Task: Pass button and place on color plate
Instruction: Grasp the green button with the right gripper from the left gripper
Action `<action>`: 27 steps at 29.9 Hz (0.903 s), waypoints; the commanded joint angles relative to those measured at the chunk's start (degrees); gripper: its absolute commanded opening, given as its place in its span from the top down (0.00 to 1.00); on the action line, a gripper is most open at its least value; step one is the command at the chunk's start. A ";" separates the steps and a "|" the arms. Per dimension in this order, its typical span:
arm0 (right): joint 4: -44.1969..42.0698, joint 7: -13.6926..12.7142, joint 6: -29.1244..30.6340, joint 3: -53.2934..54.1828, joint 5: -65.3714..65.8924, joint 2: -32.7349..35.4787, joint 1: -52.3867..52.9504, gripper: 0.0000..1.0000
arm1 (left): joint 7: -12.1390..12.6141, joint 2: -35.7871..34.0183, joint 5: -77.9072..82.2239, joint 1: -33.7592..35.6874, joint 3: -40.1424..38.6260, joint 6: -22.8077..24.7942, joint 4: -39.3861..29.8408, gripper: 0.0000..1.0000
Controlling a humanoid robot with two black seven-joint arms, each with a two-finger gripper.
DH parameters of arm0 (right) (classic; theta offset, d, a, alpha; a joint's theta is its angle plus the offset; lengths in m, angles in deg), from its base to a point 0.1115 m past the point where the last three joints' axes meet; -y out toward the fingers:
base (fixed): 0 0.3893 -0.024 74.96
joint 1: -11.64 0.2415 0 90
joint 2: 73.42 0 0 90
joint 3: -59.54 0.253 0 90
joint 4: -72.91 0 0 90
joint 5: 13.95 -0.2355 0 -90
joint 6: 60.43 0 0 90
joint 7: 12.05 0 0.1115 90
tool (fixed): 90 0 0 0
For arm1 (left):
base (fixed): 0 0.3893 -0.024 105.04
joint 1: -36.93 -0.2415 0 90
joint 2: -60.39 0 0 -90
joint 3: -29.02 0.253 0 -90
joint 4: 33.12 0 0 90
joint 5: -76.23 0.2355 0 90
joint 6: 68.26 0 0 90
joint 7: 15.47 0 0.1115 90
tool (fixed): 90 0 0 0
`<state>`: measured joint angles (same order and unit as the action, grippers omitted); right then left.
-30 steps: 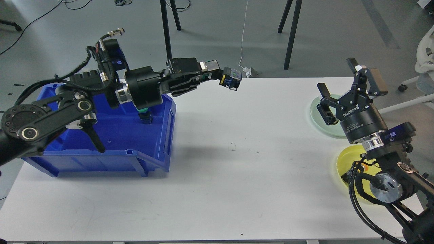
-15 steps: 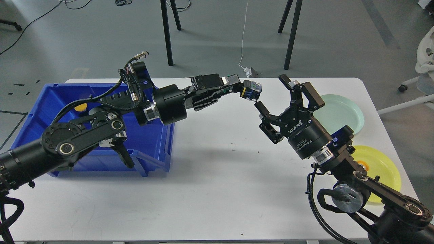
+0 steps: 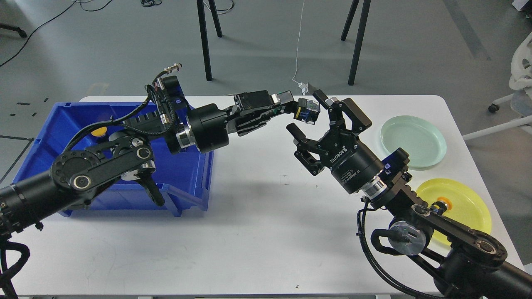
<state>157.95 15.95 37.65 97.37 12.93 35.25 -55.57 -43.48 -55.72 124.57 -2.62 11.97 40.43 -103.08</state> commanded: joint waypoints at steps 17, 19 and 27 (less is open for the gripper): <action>-0.49 0.00 -1.32 -0.21 0.37 0.48 0.06 0.72 | 0.00 0.00 0.00 -0.09 0.00 -0.06 0.08 0.76; -0.40 0.00 -1.49 -0.30 0.81 0.48 0.06 0.82 | 0.00 0.00 0.00 -0.09 0.00 -0.32 0.08 0.76; -0.31 0.00 -2.73 -0.30 0.81 0.57 -0.03 0.98 | 0.00 0.09 0.00 -0.09 -0.09 -0.67 0.17 0.67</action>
<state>157.57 15.95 35.33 97.08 13.74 35.73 -55.52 -43.48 -55.71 124.57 -2.70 11.97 39.93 -102.99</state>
